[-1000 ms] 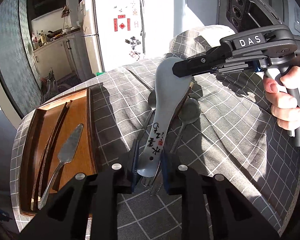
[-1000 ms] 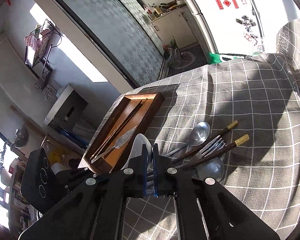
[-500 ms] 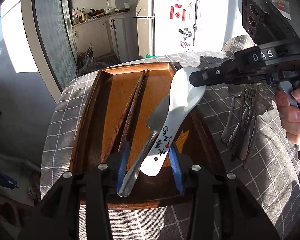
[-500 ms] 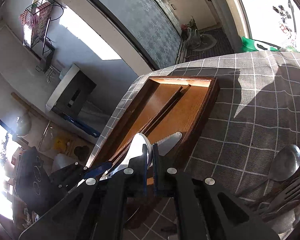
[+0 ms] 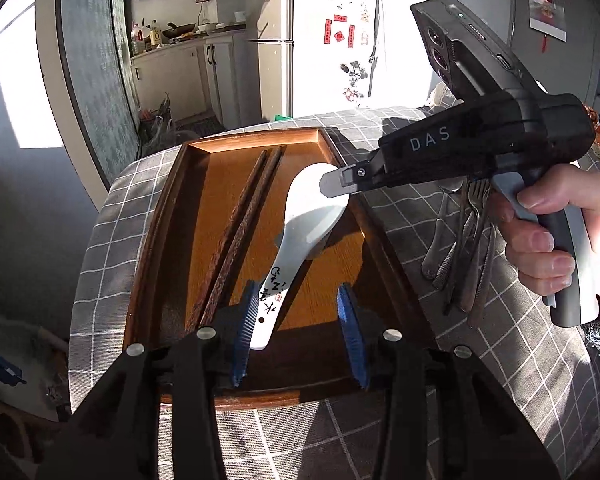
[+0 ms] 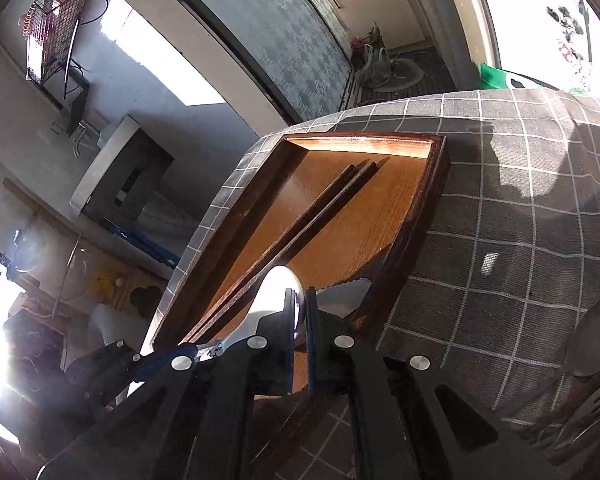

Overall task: Organize utensils
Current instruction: 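Lower the white ceramic spoon into the tray and open the left gripper, then reach the left gripper into the pile and grasp a dark chopstick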

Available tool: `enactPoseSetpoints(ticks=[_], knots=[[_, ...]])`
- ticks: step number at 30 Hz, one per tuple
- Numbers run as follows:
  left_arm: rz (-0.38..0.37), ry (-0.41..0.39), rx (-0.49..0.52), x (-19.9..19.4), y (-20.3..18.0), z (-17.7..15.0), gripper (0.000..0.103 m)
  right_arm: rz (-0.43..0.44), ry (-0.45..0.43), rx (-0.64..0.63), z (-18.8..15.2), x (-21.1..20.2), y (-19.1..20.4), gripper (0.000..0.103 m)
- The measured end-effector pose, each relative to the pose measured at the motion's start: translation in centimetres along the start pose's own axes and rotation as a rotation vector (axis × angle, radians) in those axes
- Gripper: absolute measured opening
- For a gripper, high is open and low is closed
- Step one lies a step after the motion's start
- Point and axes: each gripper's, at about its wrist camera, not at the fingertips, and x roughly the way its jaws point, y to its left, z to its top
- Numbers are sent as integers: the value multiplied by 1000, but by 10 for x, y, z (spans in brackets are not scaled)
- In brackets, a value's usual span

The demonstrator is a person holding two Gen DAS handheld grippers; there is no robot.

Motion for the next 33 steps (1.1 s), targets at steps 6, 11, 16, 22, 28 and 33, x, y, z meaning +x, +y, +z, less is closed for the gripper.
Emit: enactPoseSetpoints(ticks=[6,11,16,22,28,33], knots=[[-10,1,23,1,-10,-1,44,-13,1,2,-1,3,2,9],[-26,-10,4,-3,-9,0,44,0,-10,18,-3,-4,-1,33],[-42,-19,16,-9,-18,1,45,28,-49,24,-7,-31,-5,50],[-93,-47,61,-13,-46,2,54,-32,-103,2,-21,-86,-25,51],[-118,-25,176,-7,-95,10,54,-148,-168,52,-34,-140,-75,52],[-161,-14,218,5,-126,13,54,-216,-204,190,-47,-167,-138,60]])
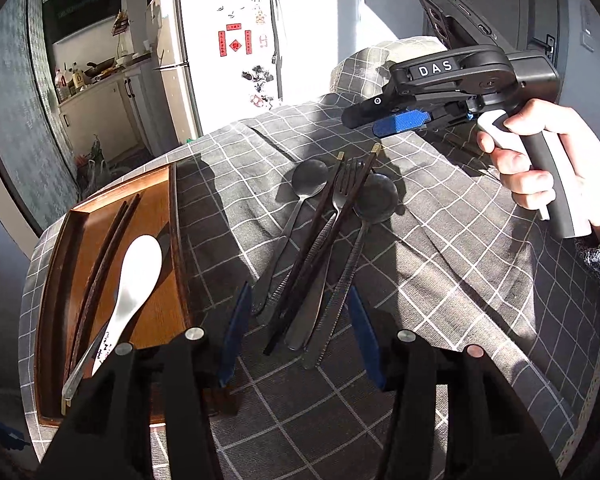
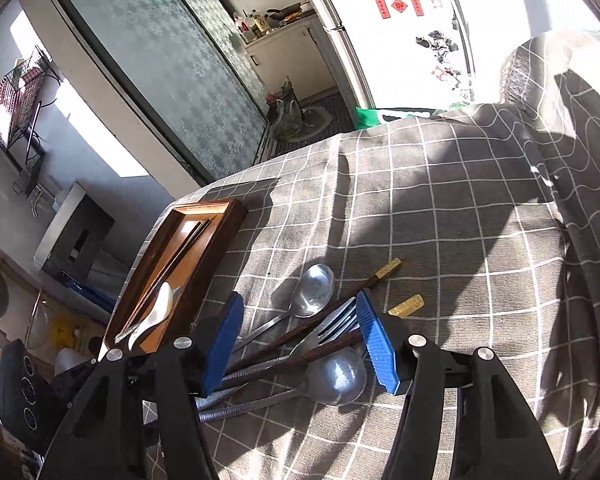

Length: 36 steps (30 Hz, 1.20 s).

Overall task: Organize utensils
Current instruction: 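Reach the left gripper into the pile and grasp a dark chopstick, then carry the chopstick into the tray beside the others and release it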

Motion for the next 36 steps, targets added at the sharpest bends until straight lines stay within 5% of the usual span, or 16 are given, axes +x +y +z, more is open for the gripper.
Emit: enactPoseSetpoints(ticks=[4,9,13,23,30,32,33,36], knots=[[-30,15,24,15,-16,3,54,-39,12,94,-1,9,-36,60],[-40,23,34,29,-24,8,54,20,40,168,-7,30,-49,58],[-32,35,29,37,-22,10,54,28,23,164,-7,34,-46,23],[15,23,26,49,-19,15,54,203,-86,150,2,-11,-32,14],[22,-24,-17,42,-14,29,44,257,-123,100,6,-44,-7,10],[14,-26,-13,40,-15,31,32,271,-131,93,7,-51,-1,9],[3,-27,-7,39,-17,32,14,274,-138,90,7,-56,2,9],[20,-59,12,30,-21,33,13,285,-156,81,10,-66,12,9]])
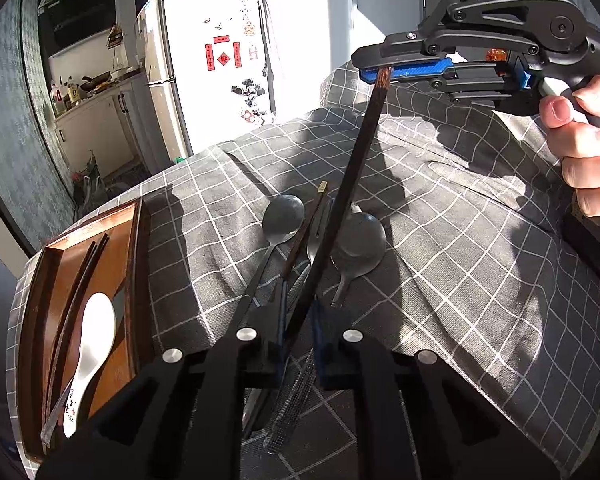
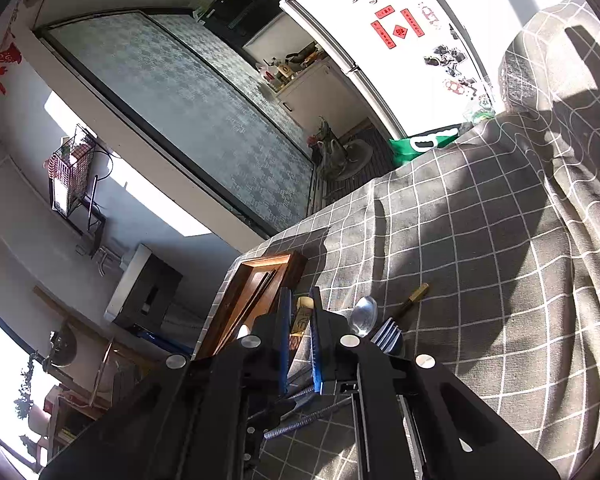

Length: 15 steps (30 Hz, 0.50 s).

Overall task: Organize utensils
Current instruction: 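Carry the chopstick into the tray beside the others and release it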

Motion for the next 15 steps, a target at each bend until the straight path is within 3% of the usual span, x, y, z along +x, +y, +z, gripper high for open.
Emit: enactPoseSetpoints(ticks=[6,15], knots=[[26,-60,-39,-32,23,9,12,45,-21,-71,15,10,45,8],[145,-28,-142,-51,85,-16,13,75,78,-102,14,94,83,9]])
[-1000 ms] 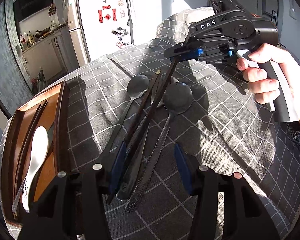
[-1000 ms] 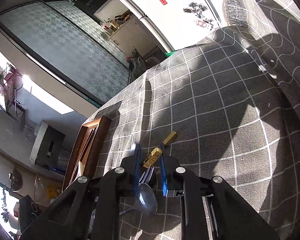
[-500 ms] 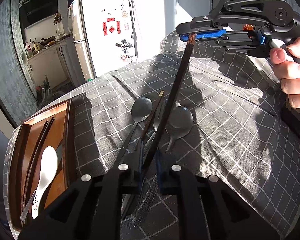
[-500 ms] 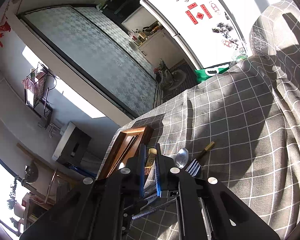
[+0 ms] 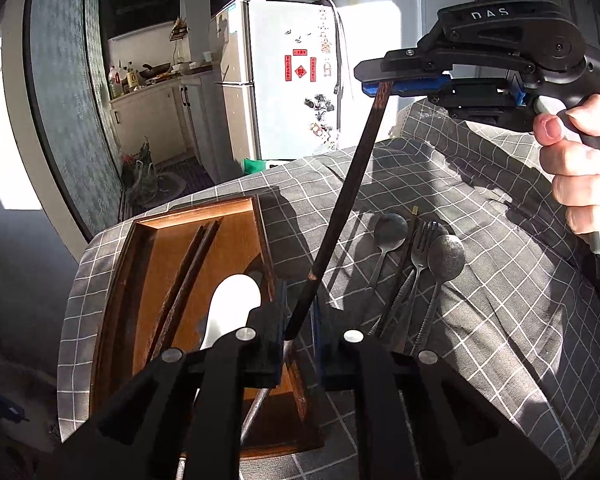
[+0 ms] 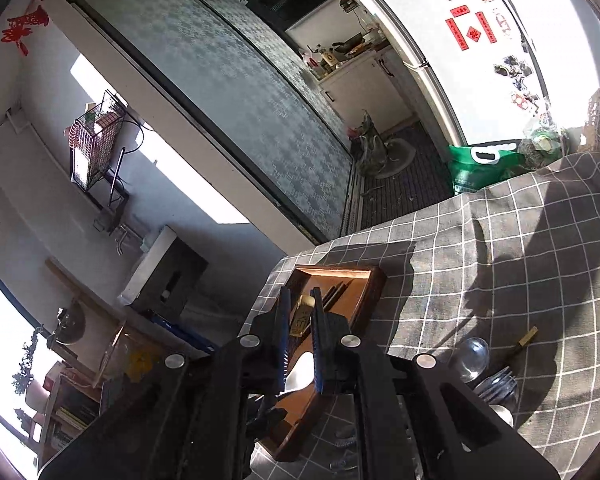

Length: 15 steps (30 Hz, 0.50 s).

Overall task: Organize utensils
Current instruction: 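Carry the chopstick into the tray beside the others and release it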

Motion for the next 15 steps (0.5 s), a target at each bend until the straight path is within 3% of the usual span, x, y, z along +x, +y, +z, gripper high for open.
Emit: enactPoseSetpoints(ticks=[15], knots=[[80,80,-27,23,32,-16,13,-84,102,-20,-2,74,3,12]])
